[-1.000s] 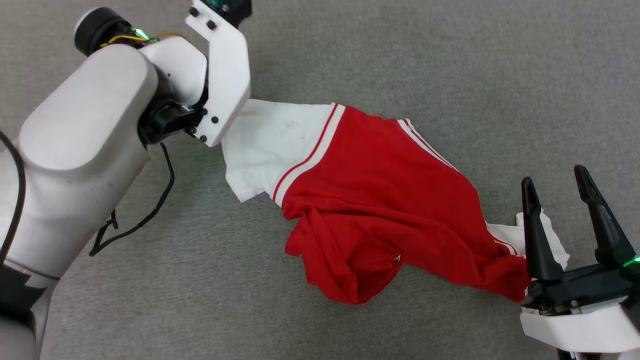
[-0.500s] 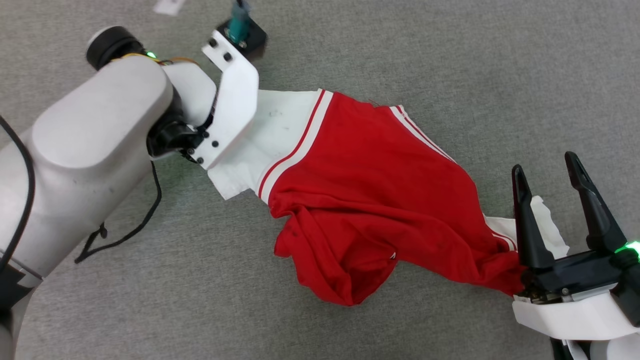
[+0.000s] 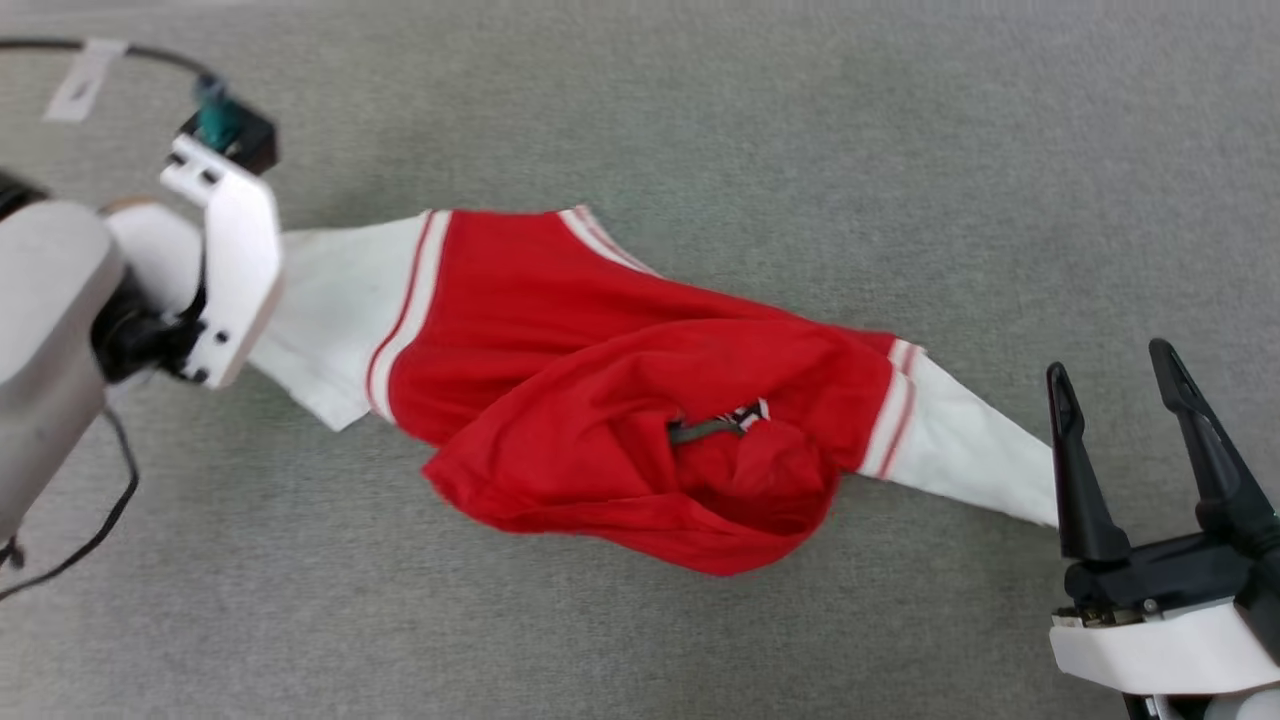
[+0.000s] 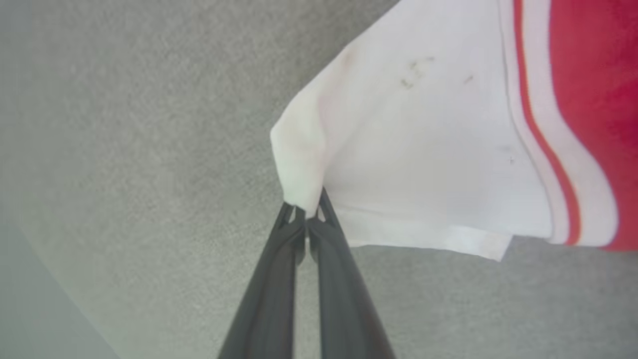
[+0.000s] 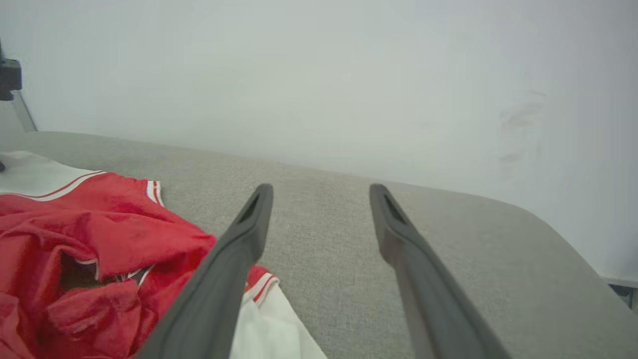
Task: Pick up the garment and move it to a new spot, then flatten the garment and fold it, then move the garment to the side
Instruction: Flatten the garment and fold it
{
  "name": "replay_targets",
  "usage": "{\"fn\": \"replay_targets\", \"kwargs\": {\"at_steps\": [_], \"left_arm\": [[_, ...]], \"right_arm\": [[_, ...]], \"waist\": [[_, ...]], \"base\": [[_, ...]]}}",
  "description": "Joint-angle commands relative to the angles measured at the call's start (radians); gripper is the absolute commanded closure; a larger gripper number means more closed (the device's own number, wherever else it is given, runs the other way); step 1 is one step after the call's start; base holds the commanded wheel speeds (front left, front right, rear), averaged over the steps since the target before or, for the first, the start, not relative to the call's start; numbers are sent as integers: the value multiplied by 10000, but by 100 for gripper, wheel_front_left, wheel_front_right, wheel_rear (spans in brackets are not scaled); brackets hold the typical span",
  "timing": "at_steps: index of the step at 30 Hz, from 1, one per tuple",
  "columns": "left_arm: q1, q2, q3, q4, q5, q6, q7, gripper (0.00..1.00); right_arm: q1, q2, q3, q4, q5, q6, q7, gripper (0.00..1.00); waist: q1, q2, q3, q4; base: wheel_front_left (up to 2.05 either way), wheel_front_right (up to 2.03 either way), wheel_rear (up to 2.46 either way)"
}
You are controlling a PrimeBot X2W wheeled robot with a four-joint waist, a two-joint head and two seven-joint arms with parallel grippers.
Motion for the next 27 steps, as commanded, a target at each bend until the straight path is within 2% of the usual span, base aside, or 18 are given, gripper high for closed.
{"fn": "replay_targets", "kwargs": {"at_steps": [1, 4, 7, 8, 9, 15, 19, 22, 27], "left_arm": [[315, 42, -22, 141, -118, 33, -75, 100], [865, 224, 41, 490, -420, 88, -269, 100], [1261, 115, 110, 715, -607, 182, -587, 100], [1307, 47, 126, 743, -552, 200, -839, 23], [1379, -34, 184, 805, -547, 275, -1097, 0], [1377, -487, 401, 932, -16, 373, -3231, 0], [1252, -577, 458, 1026, 244, 346, -4085, 0], [991, -545, 436, 1153, 158, 270, -3760, 0], [533, -326, 438, 1261, -675, 110, -1787, 0]], "right_arm": [[120, -77, -27, -23, 67, -11, 40, 0], [246, -145, -57, -46, 100, -11, 111, 0], [334, -179, -126, -46, 140, -11, 154, 0], [363, -194, -144, -40, 147, -11, 175, 0], [388, -228, -160, -17, 168, -11, 224, 0], [-27, -819, -497, -156, 169, -11, 564, 0], [-341, -1331, -790, -397, 227, -11, 1051, 0], [-575, -1607, -989, -547, 367, -11, 1296, 0], [-743, -1732, -1064, -790, 550, -11, 1346, 0]], "waist": [[-1, 0, -230, 228], [-1, 0, -323, 316], [-1, 0, -419, 412], [-1, 0, -466, 448], [-1, 0, -536, 491], [-1, 0, -1141, 755], [-1, 0, -1419, 916], [-1, 0, -1441, 981], [-1, 0, -1141, 874]], "base": [[0, 0, 0], [0, 0, 0], [0, 0, 0], [0, 0, 0], [0, 0, 0], [0, 0, 0], [0, 0, 0], [0, 0, 0], [0, 0, 0]]}}
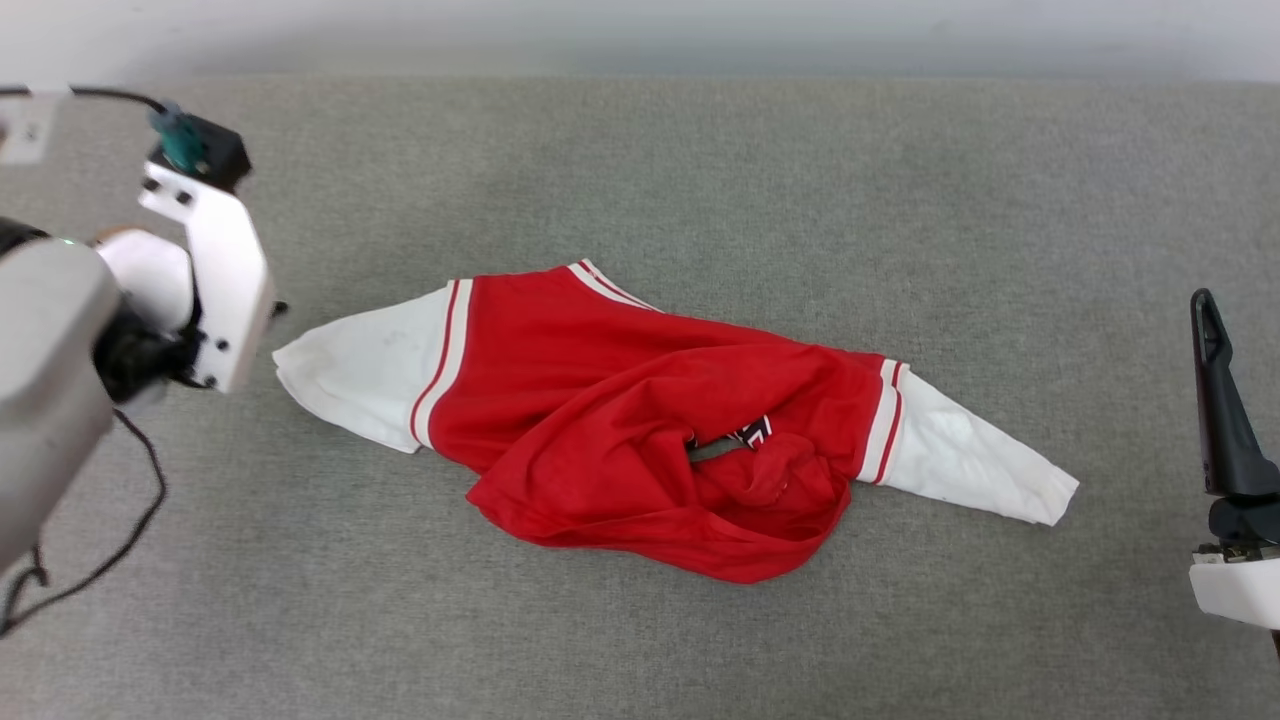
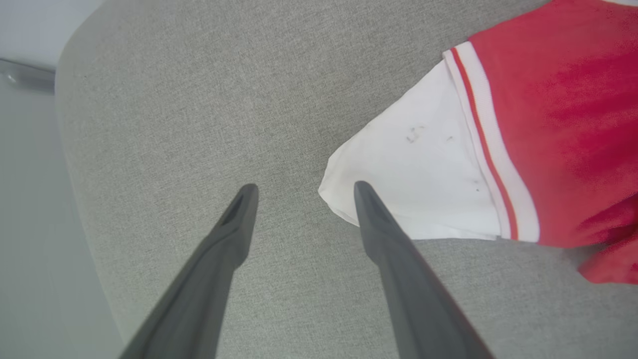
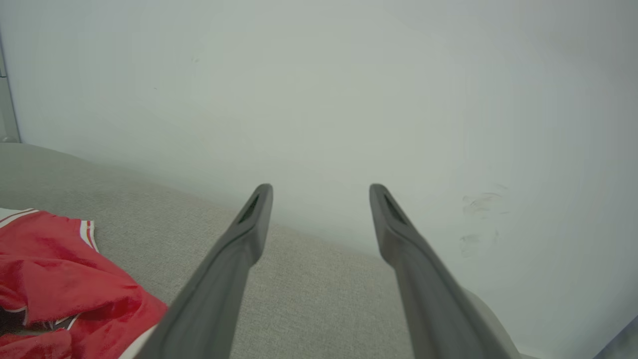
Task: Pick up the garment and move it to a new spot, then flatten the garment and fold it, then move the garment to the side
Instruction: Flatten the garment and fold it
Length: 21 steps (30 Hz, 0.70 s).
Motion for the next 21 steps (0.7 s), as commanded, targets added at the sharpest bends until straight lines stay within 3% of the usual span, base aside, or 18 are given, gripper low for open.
{"fn": "replay_targets", "kwargs": {"at_steps": [1, 8, 16, 18, 21], "left_arm": [[-216, 72, 65, 54, -263, -13, 387, 0], [99, -39, 231, 501, -1069, 251, 1524, 0], [738, -284, 79, 1087, -1249, 394, 1702, 0], [854, -356, -19, 1184, -1305, 310, 1899, 100], [511, -257, -53, 1125, -1054, 154, 1607, 100]], "right_arm": [[-165, 6, 29, -52, 61, -11, -58, 0], [-402, 186, 337, -108, -1, -11, -226, 0], [-596, 322, 477, 61, -60, -11, -371, 0], [-614, 326, 414, 135, -73, -11, -421, 0], [-687, 240, 230, 214, -66, -11, -376, 0]], "waist": [[0, 0, 225, -132], [0, 0, 945, -643], [0, 0, 1333, -941], [0, 0, 1326, -929], [0, 0, 1164, -816]], "base": [[0, 0, 0], [0, 0, 0], [0, 0, 0], [0, 0, 0], [0, 0, 0]]}}
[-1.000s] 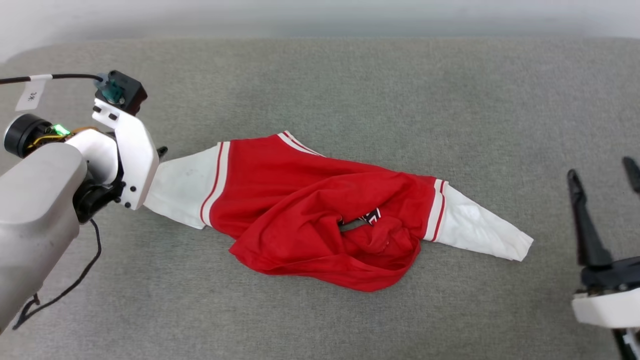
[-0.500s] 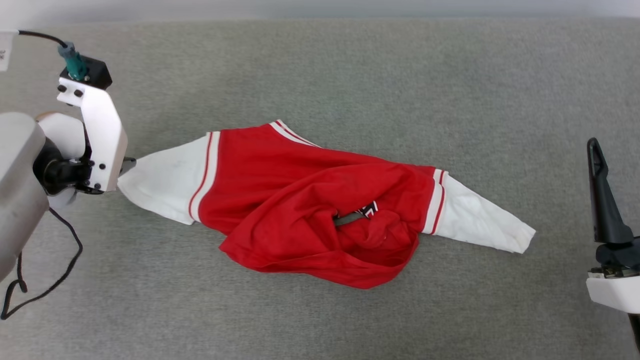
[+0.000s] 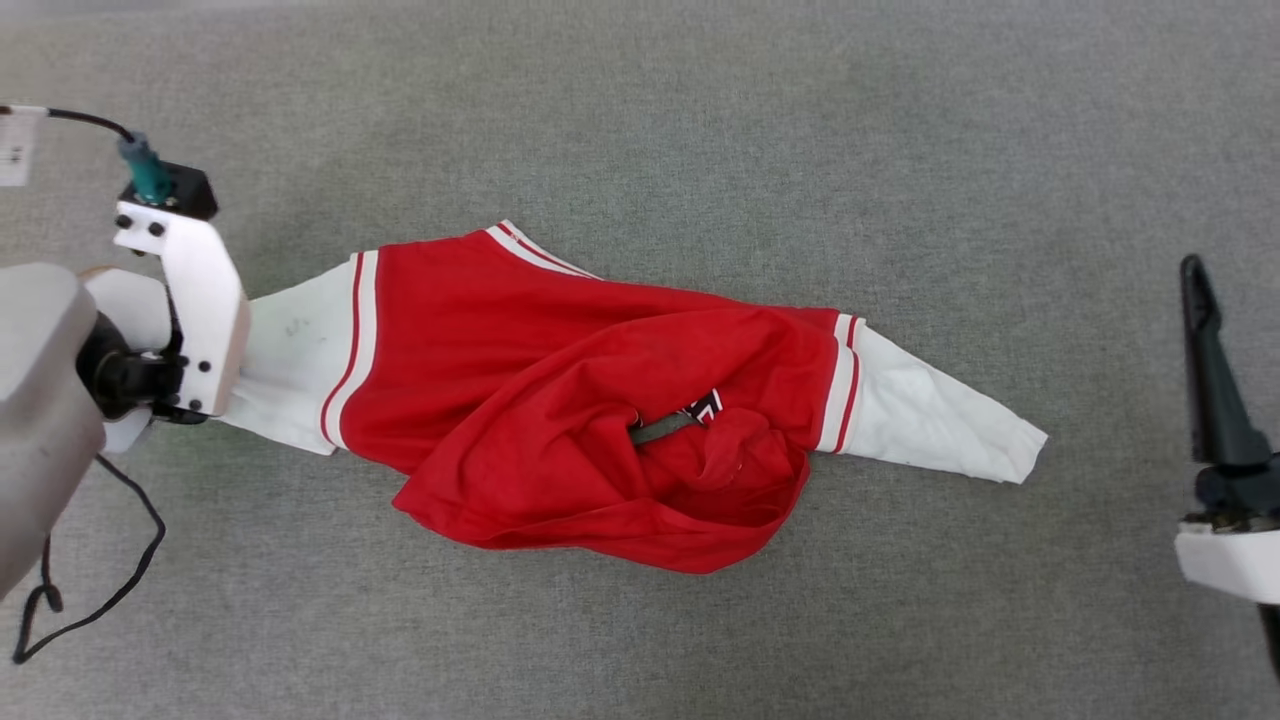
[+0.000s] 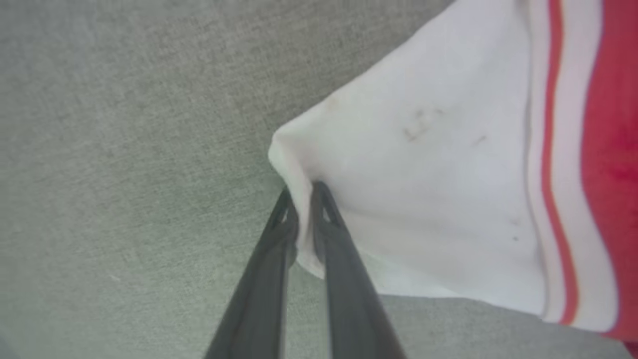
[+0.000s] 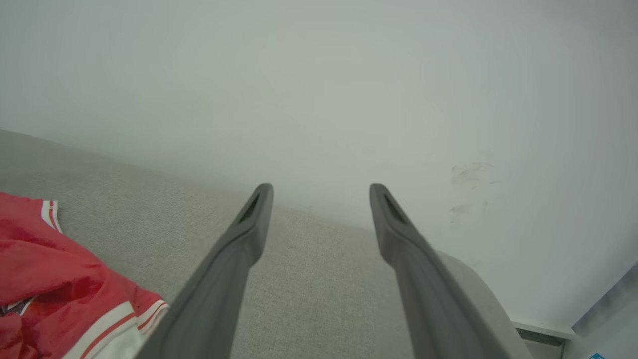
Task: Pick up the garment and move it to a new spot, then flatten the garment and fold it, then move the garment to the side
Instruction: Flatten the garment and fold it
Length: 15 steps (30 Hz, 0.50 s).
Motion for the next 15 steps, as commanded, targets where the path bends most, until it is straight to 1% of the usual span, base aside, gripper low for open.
{"fn": "replay_targets", "kwargs": {"at_steps": [1, 4, 6, 8, 10, 13, 15], "left_arm": [[99, -48, -132, 27, 102, -28, -65, 100], [-356, 123, -88, -219, 310, -140, -473, 100], [-475, 174, -143, -446, 464, -169, -704, 100], [-601, 257, -215, -752, 674, -210, -970, 100], [-646, 279, -275, -1147, 755, -207, -1178, 100], [-747, 336, -389, -1761, 1072, -215, -1389, 100], [-754, 335, -463, -2150, 1239, -219, -1456, 100]], "right_arm": [[-133, -104, -48, -16, -24, -11, 5, 0], [-435, -520, -54, -76, 71, -11, 284, 0], [-648, -1040, 142, 68, 345, -11, 883, 0], [-1145, -1884, 476, 252, 653, -14, 1686, 0], [-1603, -2850, 1095, 584, 1299, -11, 2789, 0], [-2300, -4268, 2066, 956, 2588, -12, 4591, 0], [-2687, -5185, 2939, 1169, 3602, -12, 6023, 0]], "waist": [[0, 0, -130, 99], [0, 0, -433, 256], [0, 0, -633, 356], [0, 0, -777, 462], [0, 0, -905, 597], [0, 0, -1004, 817], [0, 0, -993, 964]], "base": [[0, 0, 0], [0, 0, 0], [0, 0, 0], [0, 0, 0], [0, 0, 0], [0, 0, 0], [0, 0, 0]]}}
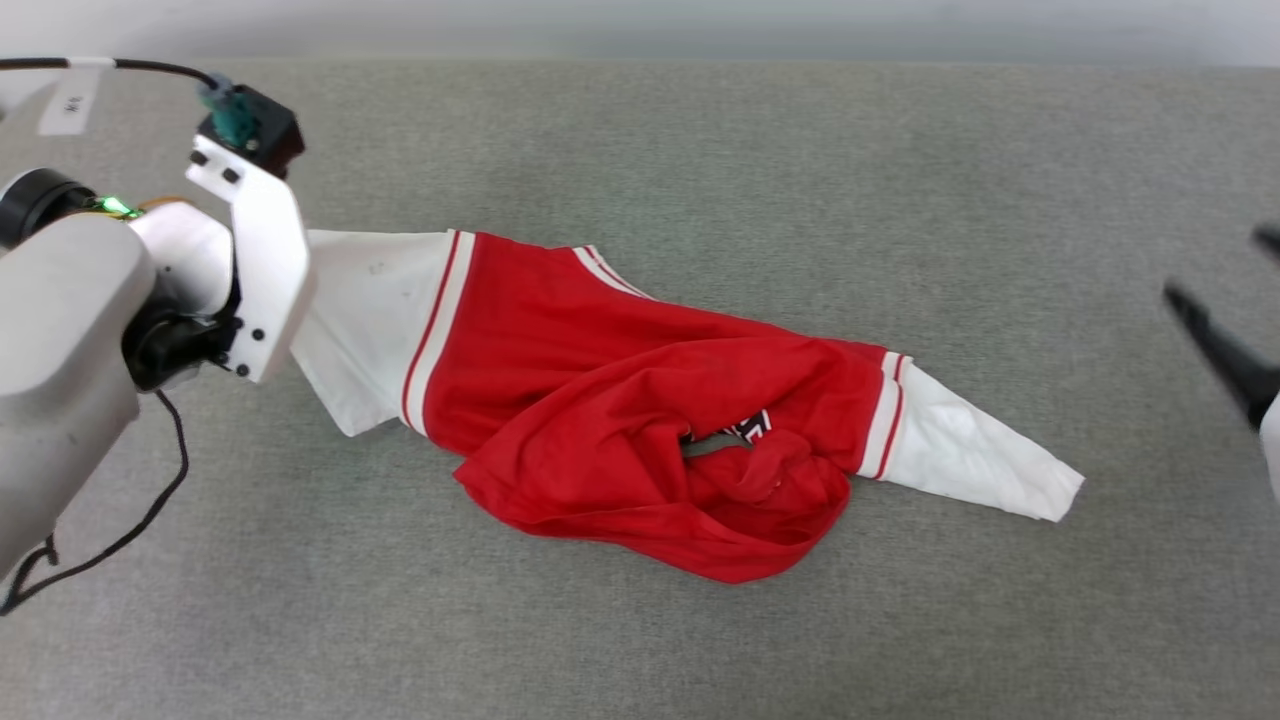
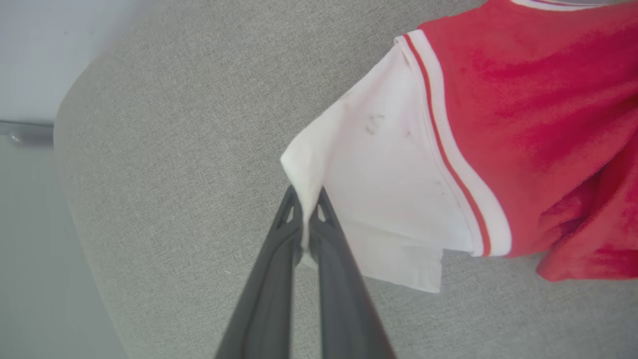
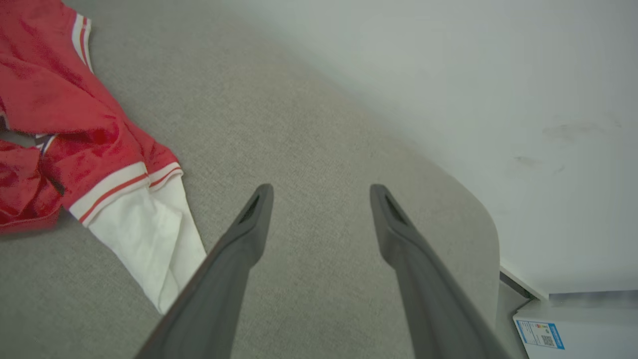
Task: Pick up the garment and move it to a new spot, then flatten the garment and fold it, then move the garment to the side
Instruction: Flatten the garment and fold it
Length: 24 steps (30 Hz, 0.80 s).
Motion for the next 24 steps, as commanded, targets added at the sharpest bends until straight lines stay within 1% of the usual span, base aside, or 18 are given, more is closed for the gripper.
{"fn": "replay_targets", "kwargs": {"at_steps": [1, 3, 6, 7, 9, 11, 13, 16, 18, 21, 24], "left_arm": [[-65, 24, -35, -119, 85, 8, -73, 100], [-129, -22, -66, -428, 190, 6, -140, 100], [-257, -97, -102, -782, 408, 5, -248, 100], [-286, -142, -107, -865, 443, 5, -274, 100], [-381, -213, -116, -996, 532, 4, -321, 100], [-478, -229, -117, -1110, 607, 4, -367, 100], [-577, -288, -111, -1212, 656, 4, -433, 100], [-679, -304, -111, -1308, 720, 3, -465, 100], [-721, -321, -107, -1357, 732, 3, -486, 100], [-755, -328, -105, -1363, 743, 3, -513, 100], [-709, -325, -112, -1310, 702, 3, -530, 100]], "right_arm": [[-154, -235, 329, 59, 405, -11, 456, 0], [-653, -1028, 1083, 103, 1340, -12, 1791, 0], [-1196, -1785, 2308, 259, 2362, -11, 3589, 0], [-1345, -1816, 2548, 424, 2842, -12, 4135, 0], [-1814, -1964, 3003, 605, 3251, -9, 5042, 0], [-2114, -1741, 3298, 1027, 3593, -12, 5609, 0], [-2335, -1462, 3596, 1391, 3638, -9, 5846, 0], [-2471, -1061, 3952, 2040, 3641, -9, 5812, 0], [-2377, -748, 4206, 2493, 3636, -9, 5645, 0], [-1991, -326, 4922, 3140, 3674, -8, 5361, 0], [-1973, -132, 5518, 3364, 3727, -8, 4929, 0]], "waist": [[0, 0, 5, 144], [0, 0, 88, 304], [0, 0, 272, 532], [0, 0, 350, 613], [0, 0, 513, 750], [0, 0, 696, 871], [0, 0, 889, 989], [0, 0, 1152, 1140], [0, 0, 1294, 1206], [0, 0, 1411, 1265], [0, 0, 1415, 1255]], "base": [[0, 0, 0], [0, 0, 0], [0, 0, 0], [0, 0, 0], [0, 0, 0], [0, 0, 0], [0, 0, 0], [0, 0, 0], [0, 0, 0], [0, 0, 0], [0, 0, 0]]}}
